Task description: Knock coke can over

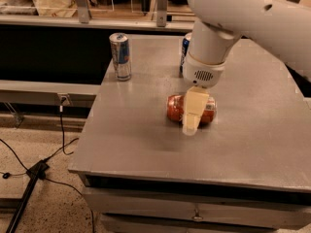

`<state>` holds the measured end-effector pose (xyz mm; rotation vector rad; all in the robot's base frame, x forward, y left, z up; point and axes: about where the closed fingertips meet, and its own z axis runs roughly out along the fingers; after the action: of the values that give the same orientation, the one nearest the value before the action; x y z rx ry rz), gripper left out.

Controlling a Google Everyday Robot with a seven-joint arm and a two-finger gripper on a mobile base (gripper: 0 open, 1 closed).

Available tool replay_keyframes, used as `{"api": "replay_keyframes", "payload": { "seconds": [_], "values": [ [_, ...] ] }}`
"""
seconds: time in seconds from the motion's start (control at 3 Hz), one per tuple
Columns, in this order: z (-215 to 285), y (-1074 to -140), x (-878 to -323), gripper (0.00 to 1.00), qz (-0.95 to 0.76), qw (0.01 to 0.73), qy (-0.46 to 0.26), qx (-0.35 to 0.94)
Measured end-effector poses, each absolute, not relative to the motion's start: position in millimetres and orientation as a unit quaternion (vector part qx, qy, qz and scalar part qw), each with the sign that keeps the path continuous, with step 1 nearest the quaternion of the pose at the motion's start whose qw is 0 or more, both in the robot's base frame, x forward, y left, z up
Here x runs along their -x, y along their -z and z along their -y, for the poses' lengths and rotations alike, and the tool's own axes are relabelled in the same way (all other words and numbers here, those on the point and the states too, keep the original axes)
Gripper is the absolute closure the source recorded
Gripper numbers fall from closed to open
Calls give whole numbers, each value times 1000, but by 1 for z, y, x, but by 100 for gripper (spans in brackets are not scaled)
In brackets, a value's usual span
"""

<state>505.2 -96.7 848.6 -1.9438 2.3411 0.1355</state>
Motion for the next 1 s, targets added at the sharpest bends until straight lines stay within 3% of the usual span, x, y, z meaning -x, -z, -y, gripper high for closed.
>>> {"api": "replay_keyframes", "payload": {
  "seconds": [0.67, 1.0],
  "values": [
    [102, -941, -480, 0, -705, 162, -6, 690],
    [101, -950, -478, 0, -688, 171, 1, 705]
  ]
}}
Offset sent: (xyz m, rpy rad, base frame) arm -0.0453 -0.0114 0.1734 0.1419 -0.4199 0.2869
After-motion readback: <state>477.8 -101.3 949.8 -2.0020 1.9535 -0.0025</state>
